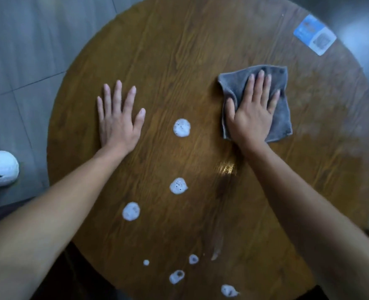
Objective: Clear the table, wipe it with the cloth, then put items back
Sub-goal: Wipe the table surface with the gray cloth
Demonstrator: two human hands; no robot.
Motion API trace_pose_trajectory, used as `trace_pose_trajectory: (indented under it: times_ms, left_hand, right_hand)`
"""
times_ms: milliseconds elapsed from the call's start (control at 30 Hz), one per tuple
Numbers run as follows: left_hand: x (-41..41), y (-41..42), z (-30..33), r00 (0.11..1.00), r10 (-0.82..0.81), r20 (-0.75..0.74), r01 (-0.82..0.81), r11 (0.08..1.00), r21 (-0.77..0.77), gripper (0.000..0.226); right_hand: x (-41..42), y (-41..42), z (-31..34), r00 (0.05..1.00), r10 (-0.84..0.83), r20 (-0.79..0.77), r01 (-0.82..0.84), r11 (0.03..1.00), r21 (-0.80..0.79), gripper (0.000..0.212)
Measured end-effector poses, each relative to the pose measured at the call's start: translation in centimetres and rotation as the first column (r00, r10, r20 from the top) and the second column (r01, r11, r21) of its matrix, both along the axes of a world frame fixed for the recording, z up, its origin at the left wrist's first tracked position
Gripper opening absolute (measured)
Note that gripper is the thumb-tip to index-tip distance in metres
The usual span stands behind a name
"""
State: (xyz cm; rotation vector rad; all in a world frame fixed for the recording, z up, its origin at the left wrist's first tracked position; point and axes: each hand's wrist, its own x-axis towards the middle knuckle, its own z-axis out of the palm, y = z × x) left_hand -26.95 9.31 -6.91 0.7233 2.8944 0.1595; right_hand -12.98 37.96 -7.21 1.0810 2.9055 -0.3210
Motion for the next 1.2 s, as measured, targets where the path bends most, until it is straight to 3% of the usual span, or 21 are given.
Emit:
trace_pose_trajectory:
  times_ms: [67, 167, 300, 400, 500, 567, 633, 767, 867, 933, 1000, 1100, 1200]
  left_hand:
    - [0.3, -1.3, -0.1, 1.0, 0.022, -0.014, -0.022, 1.0, 0.009, 0.06]
    - [-0.4, -1.5, 0.1, 1.0, 0.019, 0.011, -0.02, 0.998, 0.051, 0.057]
    - [-1.0, -4.6, 0.0, 0.998, 0.062, -0.005, -0.062, 0.995, 0.077, 0.056]
    - [-0.5, -6.5, -0.1, 0.994, 0.104, -0.029, -0.102, 0.994, 0.049, 0.055]
    - [0.3, -7.3, 0.1, 0.994, 0.111, -0.003, -0.111, 0.992, 0.055, 0.055]
    - [0.4, -8.6, 0.2, 0.998, 0.062, 0.014, -0.063, 0.996, 0.063, 0.055]
    - [0.4, -10.4, 0.2, 0.997, 0.073, -0.021, -0.072, 0.995, 0.064, 0.054]
    - [0.6, -11.8, -0.3, 0.991, 0.113, -0.078, -0.108, 0.992, 0.059, 0.056]
    - [0.5, -11.7, -0.4, 0.991, 0.111, -0.073, -0.108, 0.993, 0.055, 0.058]
    - [0.5, -11.7, -0.3, 0.991, 0.117, -0.068, -0.113, 0.992, 0.055, 0.058]
    - [0.5, -11.7, -0.3, 0.991, 0.115, -0.064, -0.111, 0.992, 0.057, 0.059]
    - [0.5, -11.7, -0.5, 0.991, 0.117, -0.07, -0.113, 0.992, 0.055, 0.06]
    - [0.5, -11.9, -0.7, 0.99, 0.117, -0.075, -0.112, 0.992, 0.06, 0.061]
  right_hand:
    - [2.9, -5.8, 0.0, 0.998, 0.063, -0.03, -0.063, 0.998, -0.003, 0.071]
    - [14.2, -18.4, 1.2, 0.961, 0.273, -0.042, -0.276, 0.951, -0.142, 0.063]
    - [20.4, -20.7, 1.6, 0.904, 0.427, -0.019, -0.421, 0.881, -0.216, 0.065]
    - [13.8, -16.4, 1.1, 0.881, 0.473, -0.023, -0.471, 0.869, -0.15, 0.071]
    - [1.3, -10.5, 0.2, 0.978, 0.202, -0.043, -0.204, 0.978, -0.048, 0.07]
    - [-5.8, -6.5, 0.5, 1.0, 0.006, -0.025, -0.006, 1.0, -0.031, 0.072]
    - [-8.2, -6.0, 0.3, 1.0, 0.003, -0.005, -0.003, 1.0, -0.005, 0.073]
    - [0.7, -15.5, 0.5, 0.917, 0.397, -0.038, -0.399, 0.916, -0.047, 0.068]
    - [14.5, -24.0, 2.1, 0.685, 0.728, -0.043, -0.717, 0.662, -0.219, 0.066]
    - [17.9, -22.6, 2.3, 0.593, 0.803, -0.065, -0.793, 0.568, -0.219, 0.067]
    - [14.1, -16.7, 1.2, 0.693, 0.718, -0.058, -0.714, 0.674, -0.188, 0.07]
    - [0.6, -6.0, 0.5, 0.933, 0.36, 0.024, -0.358, 0.931, -0.077, 0.076]
    - [-10.1, -3.9, 0.7, 0.985, 0.168, 0.027, -0.168, 0.986, -0.004, 0.074]
